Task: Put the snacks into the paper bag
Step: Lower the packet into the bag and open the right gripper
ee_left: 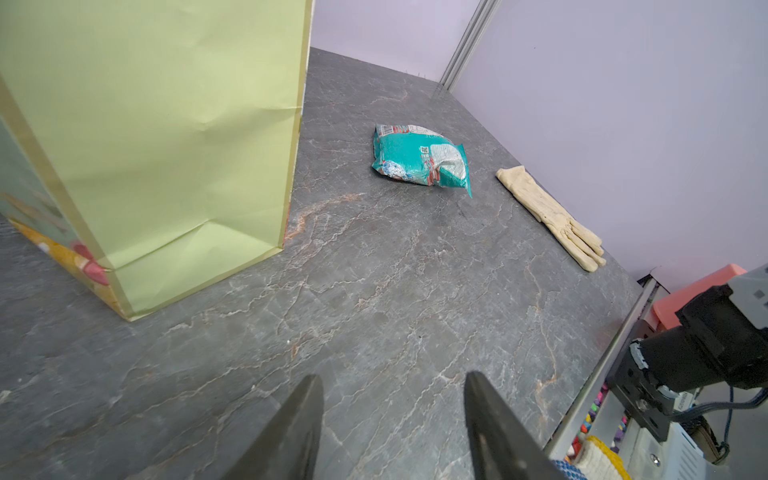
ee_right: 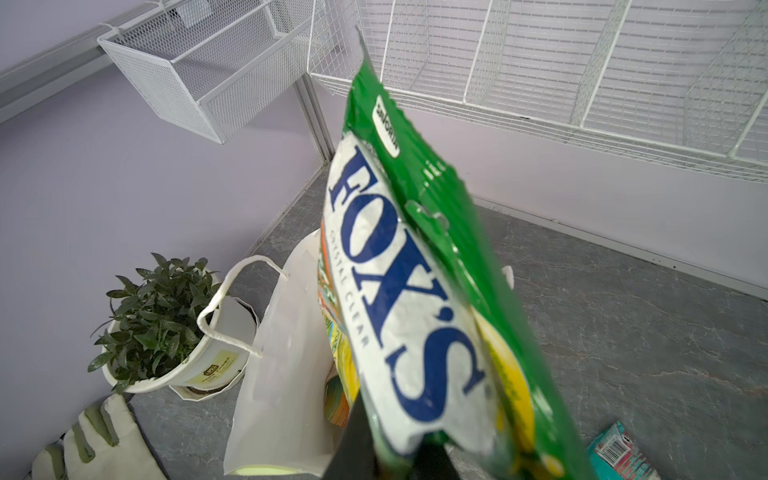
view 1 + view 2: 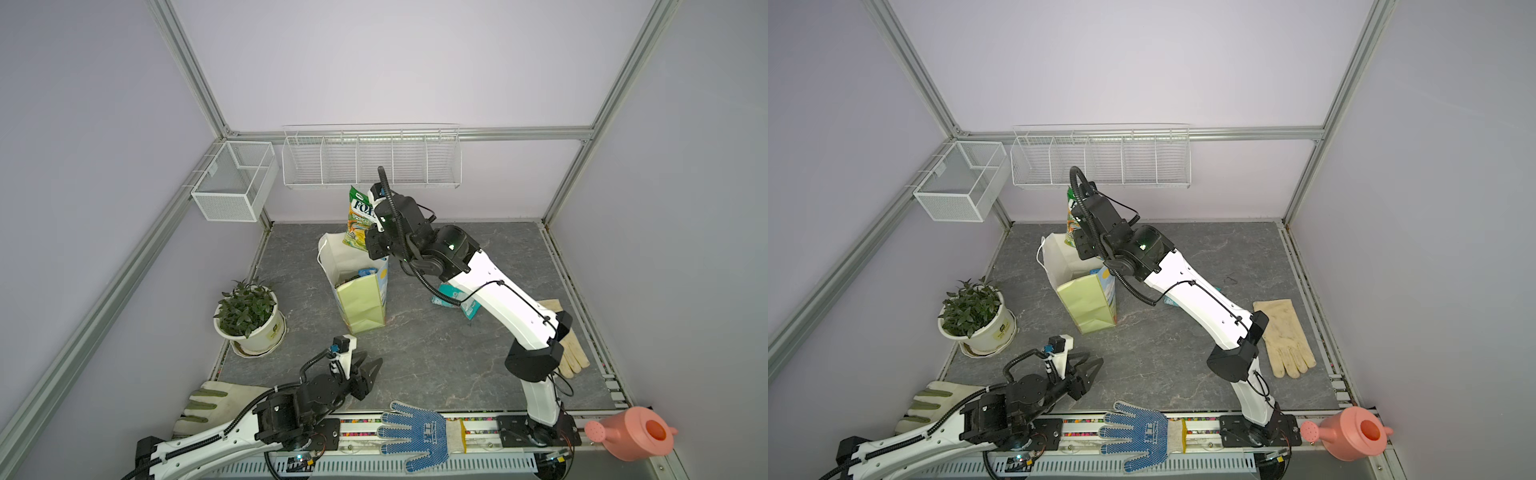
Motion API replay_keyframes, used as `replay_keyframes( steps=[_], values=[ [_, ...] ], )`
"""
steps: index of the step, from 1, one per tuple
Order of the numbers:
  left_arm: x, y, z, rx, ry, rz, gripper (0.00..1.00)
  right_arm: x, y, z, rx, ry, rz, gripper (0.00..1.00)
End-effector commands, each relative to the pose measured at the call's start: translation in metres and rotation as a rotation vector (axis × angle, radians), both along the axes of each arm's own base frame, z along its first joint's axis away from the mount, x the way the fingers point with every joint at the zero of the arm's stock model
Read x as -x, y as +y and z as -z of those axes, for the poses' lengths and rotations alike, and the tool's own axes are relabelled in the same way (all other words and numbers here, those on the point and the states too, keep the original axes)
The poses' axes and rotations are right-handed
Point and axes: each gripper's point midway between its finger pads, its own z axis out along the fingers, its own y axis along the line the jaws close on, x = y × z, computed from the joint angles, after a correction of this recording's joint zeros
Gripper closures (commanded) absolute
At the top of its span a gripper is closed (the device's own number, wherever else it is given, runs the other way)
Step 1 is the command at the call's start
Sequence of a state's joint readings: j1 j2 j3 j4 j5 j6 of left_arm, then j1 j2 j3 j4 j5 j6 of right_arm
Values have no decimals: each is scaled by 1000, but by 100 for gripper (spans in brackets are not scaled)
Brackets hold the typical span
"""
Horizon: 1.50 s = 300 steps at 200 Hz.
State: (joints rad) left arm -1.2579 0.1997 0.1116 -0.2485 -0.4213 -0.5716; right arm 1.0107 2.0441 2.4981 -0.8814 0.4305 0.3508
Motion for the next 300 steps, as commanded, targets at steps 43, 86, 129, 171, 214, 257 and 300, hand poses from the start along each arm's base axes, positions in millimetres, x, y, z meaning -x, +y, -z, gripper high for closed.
replay_keyframes(
  steps=[43, 86, 129, 171, 214, 257, 300],
  values=[
    [3, -1, 5, -2, 7, 13, 45, -9, 14, -19, -72, -72, 9, 93],
    [3, -1, 6, 0, 8, 17, 45, -13, 21, -10, -64, -61, 6, 93],
    [4, 0, 6, 0, 8, 18, 45, -15, 26, -1, -46, -56, 1, 93],
    [4, 1, 5, 6, 5, 16, 45, -16, 28, 6, -30, -46, -1, 93],
    [4, 1, 6, 2, 8, 16, 45, -16, 31, 14, -20, -30, -7, 92],
    [4, 1, 7, 3, 10, 17, 45, -16, 33, 19, -17, -20, -13, 92],
    [4, 1, 7, 3, 11, 16, 45, -15, 34, 20, -19, -14, -17, 88]
  ],
)
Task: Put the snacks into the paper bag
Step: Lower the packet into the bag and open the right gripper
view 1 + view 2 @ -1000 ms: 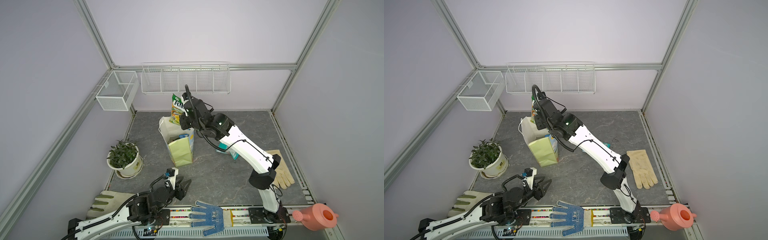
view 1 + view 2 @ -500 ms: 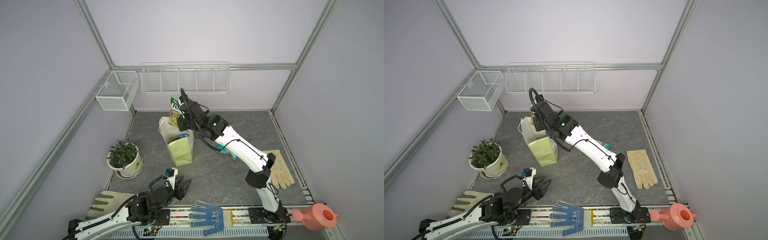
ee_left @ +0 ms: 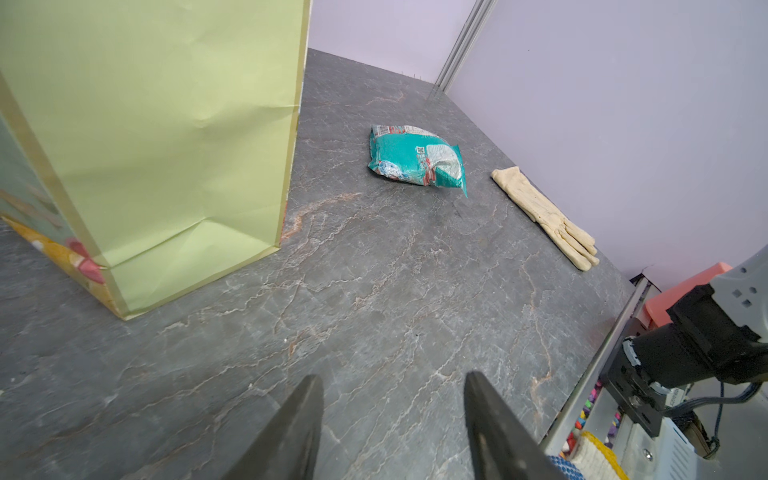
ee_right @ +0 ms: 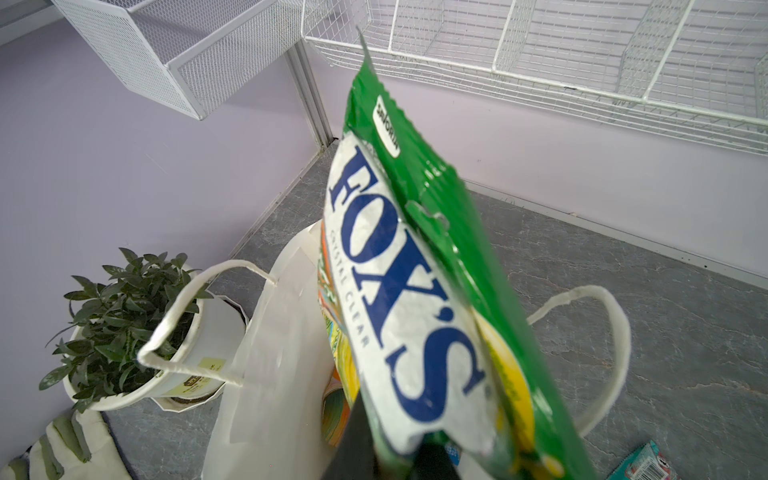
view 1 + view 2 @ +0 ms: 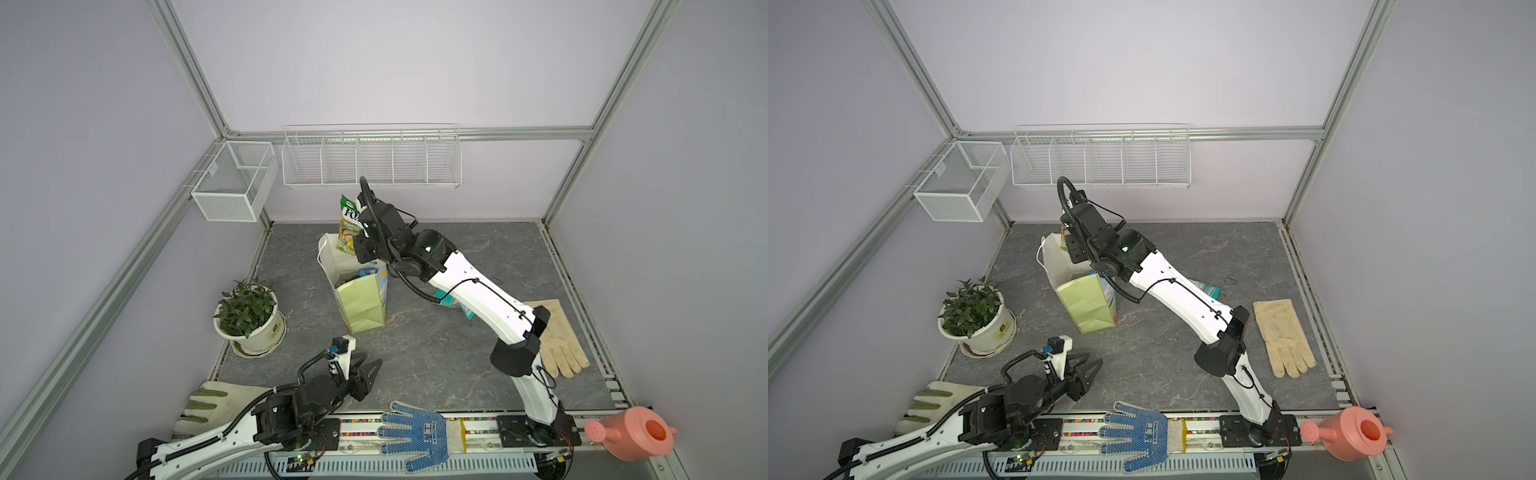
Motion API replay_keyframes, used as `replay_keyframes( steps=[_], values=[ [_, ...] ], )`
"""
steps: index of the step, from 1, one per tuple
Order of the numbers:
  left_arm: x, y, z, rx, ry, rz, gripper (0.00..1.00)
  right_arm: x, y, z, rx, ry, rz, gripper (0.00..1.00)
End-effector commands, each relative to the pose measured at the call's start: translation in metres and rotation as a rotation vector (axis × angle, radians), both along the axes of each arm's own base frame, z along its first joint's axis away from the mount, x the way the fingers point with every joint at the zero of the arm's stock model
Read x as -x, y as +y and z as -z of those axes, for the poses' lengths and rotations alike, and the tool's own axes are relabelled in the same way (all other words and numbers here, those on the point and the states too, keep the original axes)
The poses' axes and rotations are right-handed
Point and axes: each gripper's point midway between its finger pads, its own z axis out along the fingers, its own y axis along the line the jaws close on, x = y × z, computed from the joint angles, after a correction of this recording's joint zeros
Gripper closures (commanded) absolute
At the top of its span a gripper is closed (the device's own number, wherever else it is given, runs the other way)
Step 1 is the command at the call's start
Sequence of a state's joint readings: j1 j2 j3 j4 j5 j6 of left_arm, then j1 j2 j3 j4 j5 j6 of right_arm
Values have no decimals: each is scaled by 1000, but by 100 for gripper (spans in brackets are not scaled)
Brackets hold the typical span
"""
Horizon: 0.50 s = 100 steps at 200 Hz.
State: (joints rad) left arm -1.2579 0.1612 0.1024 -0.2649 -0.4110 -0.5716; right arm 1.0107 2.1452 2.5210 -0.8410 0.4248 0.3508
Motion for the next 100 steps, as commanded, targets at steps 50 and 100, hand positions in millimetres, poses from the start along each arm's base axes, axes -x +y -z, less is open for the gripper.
replay_keyframes(
  steps=[50, 100],
  values=[
    [2, 1, 6, -8, 10, 7, 45, 2, 6, -17, -50, -30, -15, 75],
    [2, 1, 4, -6, 11, 8, 45, 8, 7, -23, -69, -23, -35, 72]
  ],
)
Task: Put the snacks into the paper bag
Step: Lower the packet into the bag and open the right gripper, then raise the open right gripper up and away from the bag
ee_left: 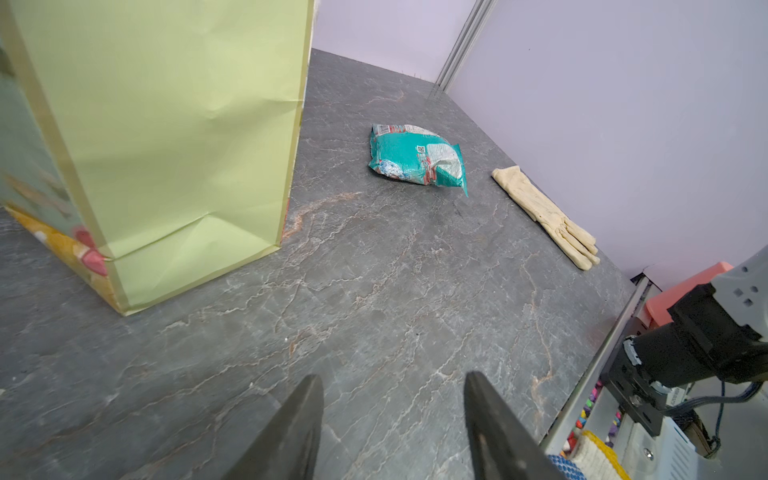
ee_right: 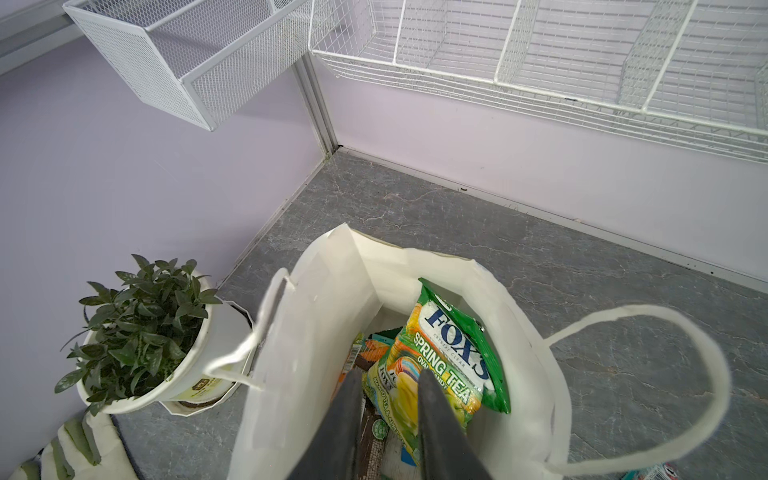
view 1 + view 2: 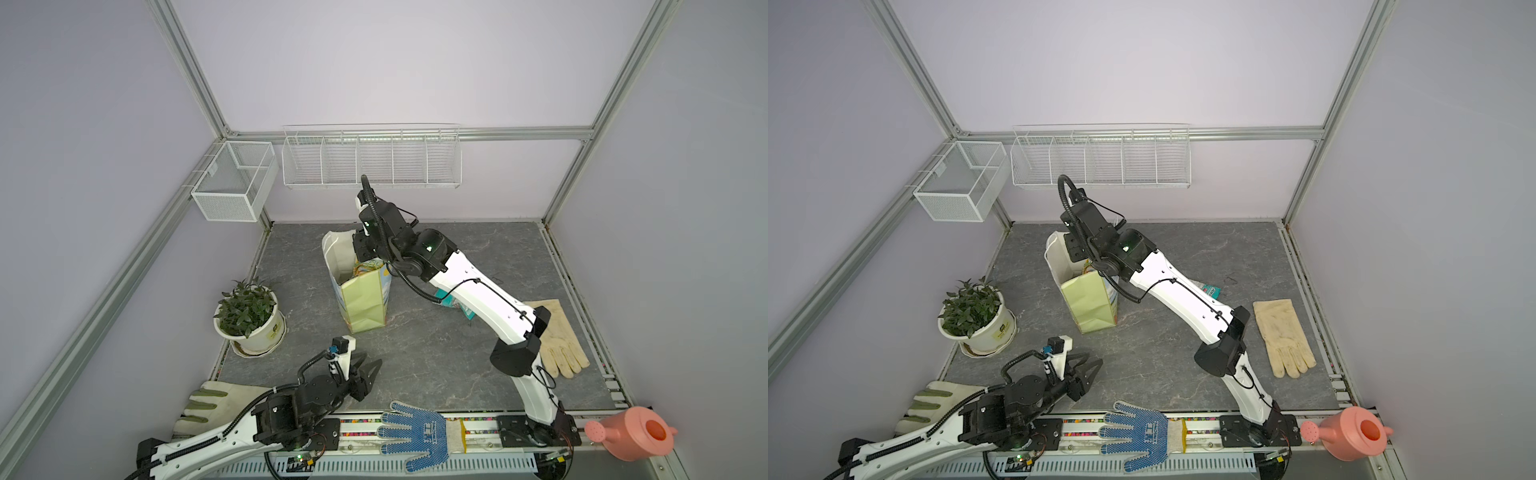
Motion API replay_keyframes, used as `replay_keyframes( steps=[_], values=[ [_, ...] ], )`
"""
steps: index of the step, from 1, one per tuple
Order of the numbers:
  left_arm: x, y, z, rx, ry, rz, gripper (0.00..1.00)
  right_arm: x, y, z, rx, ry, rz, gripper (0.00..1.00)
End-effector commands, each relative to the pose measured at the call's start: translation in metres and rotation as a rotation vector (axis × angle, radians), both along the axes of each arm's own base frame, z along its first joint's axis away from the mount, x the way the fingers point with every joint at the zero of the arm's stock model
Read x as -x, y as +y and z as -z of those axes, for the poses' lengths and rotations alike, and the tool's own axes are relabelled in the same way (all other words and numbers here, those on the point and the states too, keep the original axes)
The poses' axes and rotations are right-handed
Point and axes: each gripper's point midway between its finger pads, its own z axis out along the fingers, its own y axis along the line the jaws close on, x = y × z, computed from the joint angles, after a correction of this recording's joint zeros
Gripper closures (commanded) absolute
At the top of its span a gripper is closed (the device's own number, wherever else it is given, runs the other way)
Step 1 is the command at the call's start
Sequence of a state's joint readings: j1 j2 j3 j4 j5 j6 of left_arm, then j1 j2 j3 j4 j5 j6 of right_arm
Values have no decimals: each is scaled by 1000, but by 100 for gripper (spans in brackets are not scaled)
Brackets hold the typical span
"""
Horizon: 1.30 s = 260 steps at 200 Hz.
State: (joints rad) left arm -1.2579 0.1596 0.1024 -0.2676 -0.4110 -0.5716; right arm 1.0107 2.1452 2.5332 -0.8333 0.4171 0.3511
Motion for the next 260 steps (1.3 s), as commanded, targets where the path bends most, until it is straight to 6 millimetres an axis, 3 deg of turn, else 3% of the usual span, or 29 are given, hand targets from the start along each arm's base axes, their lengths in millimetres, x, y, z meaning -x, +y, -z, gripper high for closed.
replay_keyframes(
  steps=[1, 65, 122, 126, 138, 190, 260],
  values=[
    [2, 0, 4, -5, 10, 7, 45, 7, 6, -17, -50, -16, -28, 71],
    [2, 1, -2, -20, 9, 3, 45, 23, 4, -25, -51, -4, -84, 55],
    [0, -8, -3, -53, 10, 13, 45, 37, -8, -32, -17, 6, -121, 21],
    [0, -9, -3, -56, 11, 15, 45, 37, -9, -32, -16, 6, -123, 14],
    [-1, -11, -3, -63, 10, 18, 45, 41, -12, -34, -11, 2, -137, 8],
    [-2, -19, -5, -79, 3, 27, 45, 50, -23, -34, 14, -2, -161, 0],
    [-3, -23, -5, -88, 6, 29, 45, 62, -36, -39, -1, -16, -184, 1]
  ],
)
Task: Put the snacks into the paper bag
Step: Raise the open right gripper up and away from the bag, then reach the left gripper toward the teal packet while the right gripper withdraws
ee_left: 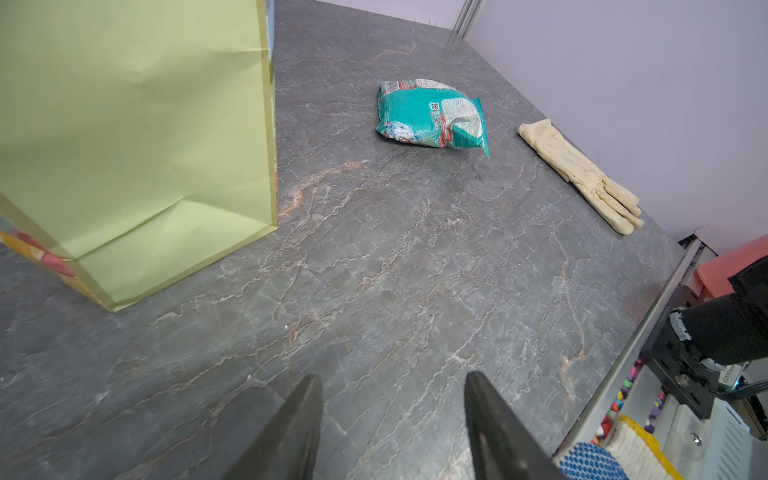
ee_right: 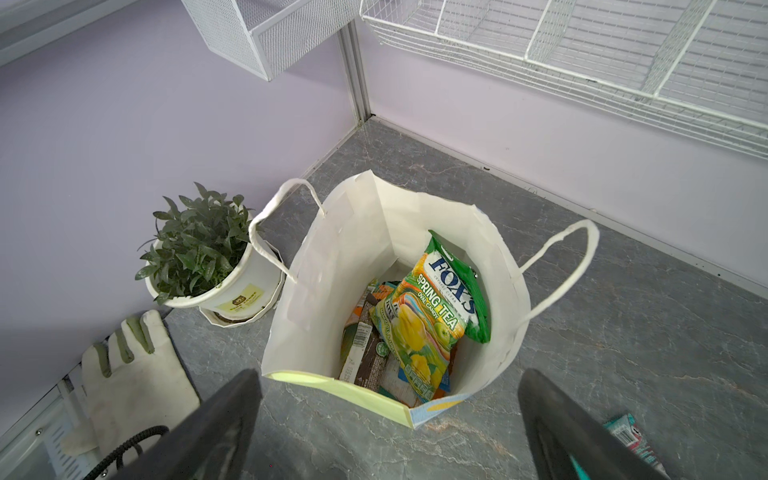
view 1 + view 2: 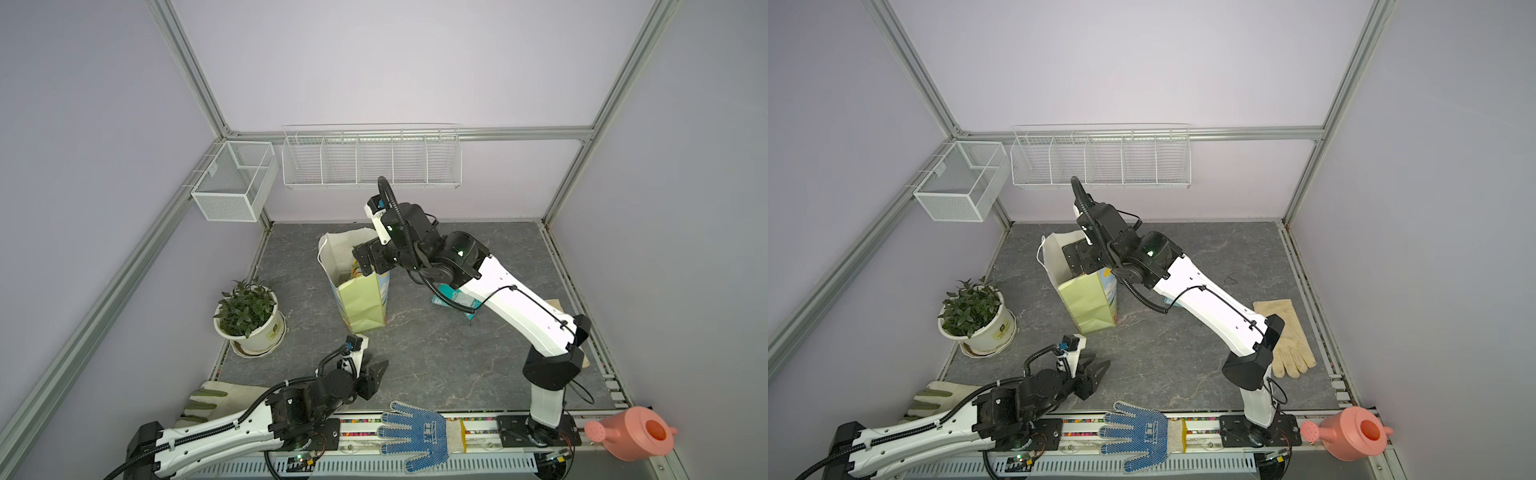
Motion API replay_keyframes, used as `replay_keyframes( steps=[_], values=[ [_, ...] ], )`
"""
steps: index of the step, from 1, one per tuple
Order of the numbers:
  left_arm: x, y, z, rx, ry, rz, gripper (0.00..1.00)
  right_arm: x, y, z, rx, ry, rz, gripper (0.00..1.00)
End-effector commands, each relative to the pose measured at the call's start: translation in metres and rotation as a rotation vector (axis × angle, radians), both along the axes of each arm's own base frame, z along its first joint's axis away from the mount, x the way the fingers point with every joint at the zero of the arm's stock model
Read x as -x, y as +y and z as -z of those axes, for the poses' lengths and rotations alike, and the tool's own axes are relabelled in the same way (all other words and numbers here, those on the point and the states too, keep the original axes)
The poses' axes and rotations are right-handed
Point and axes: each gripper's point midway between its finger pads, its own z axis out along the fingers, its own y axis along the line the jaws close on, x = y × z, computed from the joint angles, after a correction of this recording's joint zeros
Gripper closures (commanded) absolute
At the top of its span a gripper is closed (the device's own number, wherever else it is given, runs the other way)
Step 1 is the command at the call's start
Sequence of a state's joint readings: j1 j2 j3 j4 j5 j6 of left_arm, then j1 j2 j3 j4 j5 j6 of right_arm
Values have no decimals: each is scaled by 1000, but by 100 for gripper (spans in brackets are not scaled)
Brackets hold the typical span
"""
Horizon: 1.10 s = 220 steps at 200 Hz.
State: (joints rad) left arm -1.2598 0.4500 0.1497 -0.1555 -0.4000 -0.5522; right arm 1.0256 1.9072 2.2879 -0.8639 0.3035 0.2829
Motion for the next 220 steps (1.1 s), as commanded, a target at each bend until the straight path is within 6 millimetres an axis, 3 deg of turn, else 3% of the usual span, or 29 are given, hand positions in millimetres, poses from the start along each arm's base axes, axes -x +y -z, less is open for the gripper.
replay_keyframes(
  steps=[1, 50, 53, 60, 126, 220],
  values=[
    [0, -8, -22, 49, -24, 12, 44, 11, -4, -24, -54, -44, -39, 1],
    [-1, -10, -19, 24, -33, 16, 44, 18, -19, -31, -109, -92, -31, 4],
    [-3, -13, -33, 52, -43, 14, 44, 19, -21, -31, -114, -97, -31, 4],
    [-3, -14, -35, 50, -45, 16, 44, 21, -25, -30, -123, -107, -27, 6],
    [-7, -28, -45, 20, -70, 31, 44, 23, -92, -29, -155, -140, 94, 9],
    [-19, -61, -58, -60, -101, 46, 44, 37, -152, -17, -141, -159, 186, 9]
  ],
)
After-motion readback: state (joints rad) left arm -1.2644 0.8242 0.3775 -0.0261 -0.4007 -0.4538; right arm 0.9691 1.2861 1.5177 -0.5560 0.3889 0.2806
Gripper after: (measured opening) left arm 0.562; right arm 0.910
